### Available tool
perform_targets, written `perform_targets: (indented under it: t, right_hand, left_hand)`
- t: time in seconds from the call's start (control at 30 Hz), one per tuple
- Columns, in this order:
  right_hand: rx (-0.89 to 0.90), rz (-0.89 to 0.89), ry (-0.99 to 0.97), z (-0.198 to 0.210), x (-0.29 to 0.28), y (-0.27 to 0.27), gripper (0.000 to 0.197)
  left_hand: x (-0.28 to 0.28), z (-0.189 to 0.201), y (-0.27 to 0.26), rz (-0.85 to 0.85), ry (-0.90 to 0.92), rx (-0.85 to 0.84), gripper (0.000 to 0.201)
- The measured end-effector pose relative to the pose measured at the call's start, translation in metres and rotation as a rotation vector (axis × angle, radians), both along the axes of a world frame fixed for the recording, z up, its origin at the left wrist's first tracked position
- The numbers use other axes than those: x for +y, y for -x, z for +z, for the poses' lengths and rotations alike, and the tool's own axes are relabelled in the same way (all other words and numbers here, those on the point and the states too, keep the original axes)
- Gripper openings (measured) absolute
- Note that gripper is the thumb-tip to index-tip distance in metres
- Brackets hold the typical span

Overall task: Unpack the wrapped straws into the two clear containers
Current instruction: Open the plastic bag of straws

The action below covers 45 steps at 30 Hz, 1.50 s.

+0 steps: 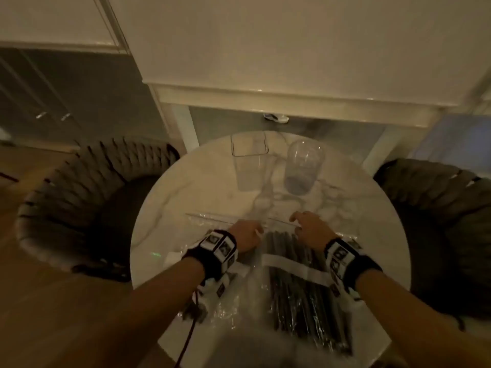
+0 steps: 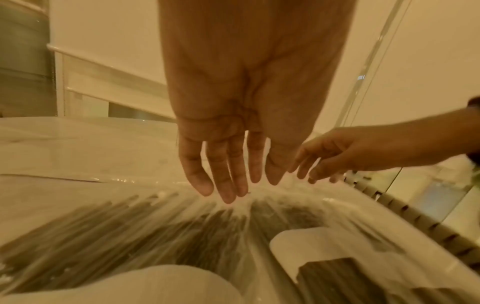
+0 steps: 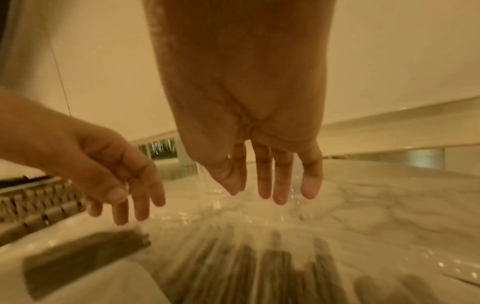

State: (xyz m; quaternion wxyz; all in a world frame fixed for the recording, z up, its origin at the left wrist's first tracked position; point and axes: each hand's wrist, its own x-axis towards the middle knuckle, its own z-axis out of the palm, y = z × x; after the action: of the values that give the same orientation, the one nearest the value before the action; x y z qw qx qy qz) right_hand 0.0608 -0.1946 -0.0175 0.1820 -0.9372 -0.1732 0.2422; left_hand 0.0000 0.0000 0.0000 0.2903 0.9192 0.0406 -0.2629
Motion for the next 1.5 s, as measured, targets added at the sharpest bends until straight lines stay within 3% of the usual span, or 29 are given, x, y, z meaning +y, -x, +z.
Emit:
perform_targets:
  t: [0.1, 0.33, 0.5, 0.67, 0.73, 0.8, 0.9, 1.0, 1.07, 1.17, 1.2, 1.33, 1.5]
  right_hand:
    - [-0.014, 0.021, 0.196, -0.015, 0.009, -0.011, 0.039]
    - [0.036, -0.054, 0.290, -0.035, 0.022, -0.029, 0.034]
    - [0.030, -0.164, 0.241, -0.041, 0.019, -0.040, 0.026]
    - [0.034, -0.142, -0.036, -0.014, 0.013, -0.038, 0.008]
    - [-0.045, -0.142, -0.187, 0.018, 0.008, -0.037, 0.004]
    - [-0.142, -0.117, -0.310, 0.057, 0.000, -0.033, 0.003]
    - [-0.181, -0.058, -0.423, 0.114, -0.016, -0.022, 0.003]
    - [-0.150, -0.010, -0.504, 0.161, -0.024, 0.000, 0.016]
    - [-0.260, 0.003, -0.504, 0.180, -0.024, 0.015, 0.019]
    - [-0.351, -0.032, -0.572, 0.189, -0.016, 0.032, 0.011]
    - [-0.366, -0.046, -0.587, 0.188, -0.012, 0.036, 0.010]
    - [-0.410, -0.005, -0.611, 0.181, 0.013, 0.054, 0.015]
    - [-0.371, 0.017, -0.655, 0.178, 0.033, 0.066, 0.021]
  left_hand:
    - [-0.004, -0.019, -0.019, -0.007, -0.087, 0.096, 0.038]
    - [-0.009, -0.042, -0.046, -0.023, -0.077, 0.101, 0.034]
    - [-0.020, -0.050, -0.052, 0.102, 0.060, 0.096, 0.030]
    - [-0.035, -0.052, -0.048, 0.291, 0.210, 0.037, 0.035]
    - [-0.037, -0.037, -0.045, 0.453, 0.448, -0.016, 0.047]
    - [-0.036, -0.015, -0.042, 0.545, 0.644, -0.081, 0.043]
    - [-0.031, 0.032, -0.031, 0.463, 0.801, -0.254, 0.013]
    - [-0.025, 0.081, -0.020, 0.357, 0.899, -0.360, 0.006]
    - [-0.022, 0.103, -0.014, 0.336, 0.800, -0.491, 0.014]
    - [-0.020, 0.128, -0.004, 0.544, 0.477, -0.833, 0.022]
    - [-0.023, 0.139, 0.002, 0.598, 0.491, -0.856, 0.022]
    - [-0.036, 0.155, 0.020, 0.523, 0.643, -0.602, 0.046]
    - [-0.024, 0.151, 0.028, 0.535, 0.736, -0.593, 0.024]
